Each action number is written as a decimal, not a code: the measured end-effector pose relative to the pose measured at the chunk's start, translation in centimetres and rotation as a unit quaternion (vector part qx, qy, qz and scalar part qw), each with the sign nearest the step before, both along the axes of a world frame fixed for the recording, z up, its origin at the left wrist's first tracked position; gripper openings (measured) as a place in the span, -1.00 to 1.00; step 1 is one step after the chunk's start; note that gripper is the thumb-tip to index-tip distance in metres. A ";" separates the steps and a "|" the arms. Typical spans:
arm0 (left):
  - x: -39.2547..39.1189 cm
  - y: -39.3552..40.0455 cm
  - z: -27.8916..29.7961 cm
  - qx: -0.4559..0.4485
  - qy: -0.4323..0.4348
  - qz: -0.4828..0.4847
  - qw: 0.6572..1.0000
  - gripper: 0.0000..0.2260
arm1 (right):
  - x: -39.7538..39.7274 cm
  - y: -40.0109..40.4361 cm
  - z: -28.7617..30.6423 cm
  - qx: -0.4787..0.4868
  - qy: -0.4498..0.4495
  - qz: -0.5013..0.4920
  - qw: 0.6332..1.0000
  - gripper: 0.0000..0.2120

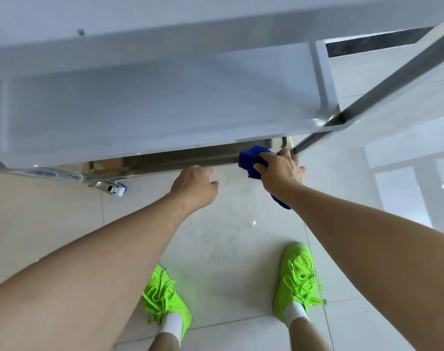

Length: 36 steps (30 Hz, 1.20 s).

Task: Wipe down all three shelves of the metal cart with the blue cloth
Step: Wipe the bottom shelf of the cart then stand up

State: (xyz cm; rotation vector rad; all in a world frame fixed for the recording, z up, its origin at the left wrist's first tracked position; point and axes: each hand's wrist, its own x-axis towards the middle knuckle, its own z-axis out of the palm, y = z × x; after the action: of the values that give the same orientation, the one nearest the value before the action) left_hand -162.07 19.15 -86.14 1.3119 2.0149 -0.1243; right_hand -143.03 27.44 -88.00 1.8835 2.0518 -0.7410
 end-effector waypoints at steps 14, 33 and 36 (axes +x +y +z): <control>2.3 -1.5 22.9 -0.005 0.010 -0.024 1.000 -0.58 | 2.5 -5.2 24.8 -0.011 0.021 0.024 0.999 -0.73; 5.7 6.2 50.6 0.145 0.086 -0.041 0.985 -0.53 | 6.6 1.1 49.5 0.156 0.121 0.106 0.975 -0.74; 7.2 8.2 53.9 0.184 0.092 -0.019 0.978 -0.53 | 8.2 3.8 52.5 0.196 0.130 0.123 0.964 -0.74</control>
State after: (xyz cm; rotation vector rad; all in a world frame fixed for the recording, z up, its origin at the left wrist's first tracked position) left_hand -154.85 27.34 -32.28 1.6178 2.2456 0.1224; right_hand -134.82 31.25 -35.52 1.7361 2.7063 -0.5753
